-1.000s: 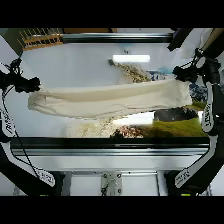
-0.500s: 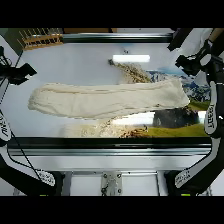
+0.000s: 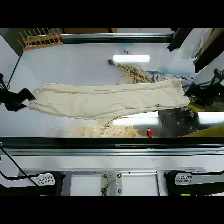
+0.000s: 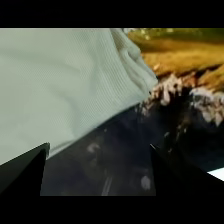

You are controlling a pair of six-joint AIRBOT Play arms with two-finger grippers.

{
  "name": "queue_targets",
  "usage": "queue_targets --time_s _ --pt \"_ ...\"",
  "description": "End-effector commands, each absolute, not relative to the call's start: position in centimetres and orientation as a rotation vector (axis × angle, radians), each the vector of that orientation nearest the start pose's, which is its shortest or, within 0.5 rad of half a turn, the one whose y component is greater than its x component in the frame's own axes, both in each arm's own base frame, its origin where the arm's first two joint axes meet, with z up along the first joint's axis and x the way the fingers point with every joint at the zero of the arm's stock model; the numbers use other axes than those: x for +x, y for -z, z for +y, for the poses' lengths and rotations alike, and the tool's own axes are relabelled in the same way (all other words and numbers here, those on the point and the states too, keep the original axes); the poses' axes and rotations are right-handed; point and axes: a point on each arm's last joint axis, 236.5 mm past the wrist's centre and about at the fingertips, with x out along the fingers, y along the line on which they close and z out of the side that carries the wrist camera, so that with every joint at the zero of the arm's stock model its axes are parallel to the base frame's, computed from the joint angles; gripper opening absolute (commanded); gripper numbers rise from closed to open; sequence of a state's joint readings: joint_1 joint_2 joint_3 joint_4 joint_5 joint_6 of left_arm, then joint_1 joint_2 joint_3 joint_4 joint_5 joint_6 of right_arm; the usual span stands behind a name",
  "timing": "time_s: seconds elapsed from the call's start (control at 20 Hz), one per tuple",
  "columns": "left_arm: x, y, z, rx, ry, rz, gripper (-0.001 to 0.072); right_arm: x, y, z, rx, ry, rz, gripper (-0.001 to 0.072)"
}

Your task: Fold the clothes and pants, and hang the long-sleeved shirts on hangers.

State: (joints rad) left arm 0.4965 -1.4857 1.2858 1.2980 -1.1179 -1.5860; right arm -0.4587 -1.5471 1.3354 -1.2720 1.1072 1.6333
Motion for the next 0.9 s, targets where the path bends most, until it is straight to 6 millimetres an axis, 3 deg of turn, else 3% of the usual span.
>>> queue_targets --time_s 0.0,0.2,0.5,0.55,0.6,0.65,0.75,0.8,0.85 --pt "38.2 6.5 11.2 -0.738 -0.270 1.242 0.0633 38.9 6.7 -11.5 0.926 0.291 1.216 0.0720" --pt "39.5 8.9 9.1 -0.810 -0.252 1.229 0.0633 41.1 8.6 -9.5 1.021 0.262 1.150 0.0720" --pt "41.8 9.6 7.6 -0.780 -0.233 1.181 0.0633 45.1 10.1 -5.8 0.978 0.225 1.079 0.0720" --pt "42.0 9.5 7.4 -0.775 -0.231 1.173 0.0586 45.3 10.4 -5.1 0.966 0.217 1.085 0.0720" --pt "42.0 9.5 7.4 -0.774 -0.231 1.172 0.0415 45.5 10.6 -4.6 0.958 0.210 1.089 0.0687" --pt "42.0 9.6 7.4 -0.774 -0.230 1.175 0.0286 45.6 10.7 -4.2 0.949 0.204 1.090 0.0550" --pt "41.9 9.4 7.5 -0.770 -0.228 1.176 0.0020 45.8 10.3 -4.3 0.937 0.196 1.084 0.0121" --pt "42.0 8.9 8.2 -0.763 -0.234 1.164 0.0020 46.0 9.6 -4.5 0.920 0.186 1.076 0.0018" --pt "42.4 8.0 8.8 -0.755 -0.231 1.141 0.0020 45.8 8.8 -4.8 0.891 0.178 1.073 0.0018"
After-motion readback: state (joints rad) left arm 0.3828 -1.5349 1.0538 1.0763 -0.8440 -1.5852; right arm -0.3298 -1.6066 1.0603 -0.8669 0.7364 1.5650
